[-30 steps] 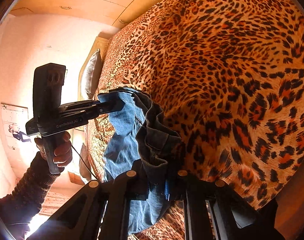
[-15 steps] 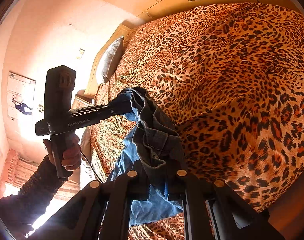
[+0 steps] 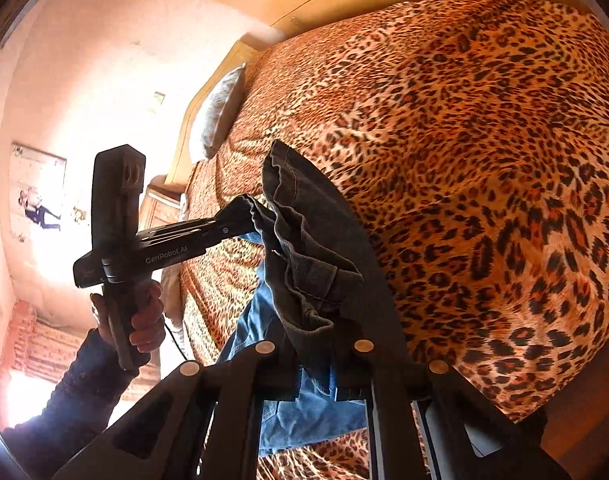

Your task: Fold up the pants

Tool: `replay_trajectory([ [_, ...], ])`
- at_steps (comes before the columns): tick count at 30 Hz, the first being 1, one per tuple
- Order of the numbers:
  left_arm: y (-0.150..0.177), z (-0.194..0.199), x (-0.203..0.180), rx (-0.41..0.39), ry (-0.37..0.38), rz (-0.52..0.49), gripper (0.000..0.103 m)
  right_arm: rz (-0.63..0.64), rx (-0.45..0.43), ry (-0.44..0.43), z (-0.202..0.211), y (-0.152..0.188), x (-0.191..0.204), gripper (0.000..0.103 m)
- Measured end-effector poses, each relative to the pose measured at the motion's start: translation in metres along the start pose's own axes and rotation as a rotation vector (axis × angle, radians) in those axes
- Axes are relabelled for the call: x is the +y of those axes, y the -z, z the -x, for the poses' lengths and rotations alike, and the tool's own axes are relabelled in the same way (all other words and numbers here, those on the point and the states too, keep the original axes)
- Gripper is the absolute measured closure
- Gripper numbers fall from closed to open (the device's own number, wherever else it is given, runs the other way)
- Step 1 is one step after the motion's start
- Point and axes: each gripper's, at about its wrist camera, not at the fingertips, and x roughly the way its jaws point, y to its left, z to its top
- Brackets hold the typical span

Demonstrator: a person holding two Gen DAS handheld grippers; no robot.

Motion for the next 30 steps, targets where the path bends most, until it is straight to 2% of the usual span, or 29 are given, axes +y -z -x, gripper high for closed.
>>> replay_trajectory([
  [2, -0.014, -0.016, -0.013, 0.025, -0.016, -0.046, 0.085, -0.066, -0.011, 0.012, 0.001, -0.006, -0.025, 0.095],
  [3, -0.020, -0.025, -0.018, 0.044, -0.028, -0.082, 0.078, -0.100, -0.018, 0.017, 0.001, -0.007, -0.037, 0.095],
  [4, -0.027, -0.034, -0.022, 0.061, -0.052, -0.118, 0.066, -0.134, -0.020, 0.018, 0.000, -0.009, -0.051, 0.095],
  [6, -0.040, -0.050, -0.026, 0.089, -0.080, -0.180, 0.055, -0.177, -0.025, 0.024, -0.003, -0.010, -0.070, 0.095],
  [10, -0.072, -0.080, -0.033, 0.158, -0.055, -0.226, 0.035, -0.256, -0.045, 0.015, -0.004, -0.011, -0.104, 0.095],
  [13, -0.086, -0.107, -0.038, 0.209, -0.112, -0.313, 0.035, -0.364, -0.053, 0.011, -0.004, -0.011, -0.136, 0.095],
  [15, -0.091, -0.121, -0.044, 0.239, -0.141, -0.379, 0.034, -0.408, -0.043, -0.030, -0.007, -0.008, -0.150, 0.094],
  [17, -0.095, -0.136, -0.047, 0.273, -0.137, -0.406, 0.034, -0.406, -0.038, -0.048, -0.008, -0.007, -0.152, 0.090],
  [21, -0.108, -0.161, -0.044, 0.299, -0.119, -0.403, 0.027, -0.417, -0.021, -0.072, -0.011, -0.007, -0.156, 0.090],
  [25, -0.120, -0.165, -0.043, 0.274, -0.091, -0.410, 0.024, -0.429, -0.010, -0.089, -0.011, -0.007, -0.160, 0.090],
  [28, -0.125, -0.160, -0.046, 0.225, -0.134, -0.471, 0.024, -0.428, -0.006, -0.091, -0.014, -0.012, -0.166, 0.090],
  [30, -0.124, -0.163, -0.047, 0.242, -0.134, -0.504, 0.024, -0.434, -0.005, -0.095, -0.016, -0.014, -0.169, 0.090],
])
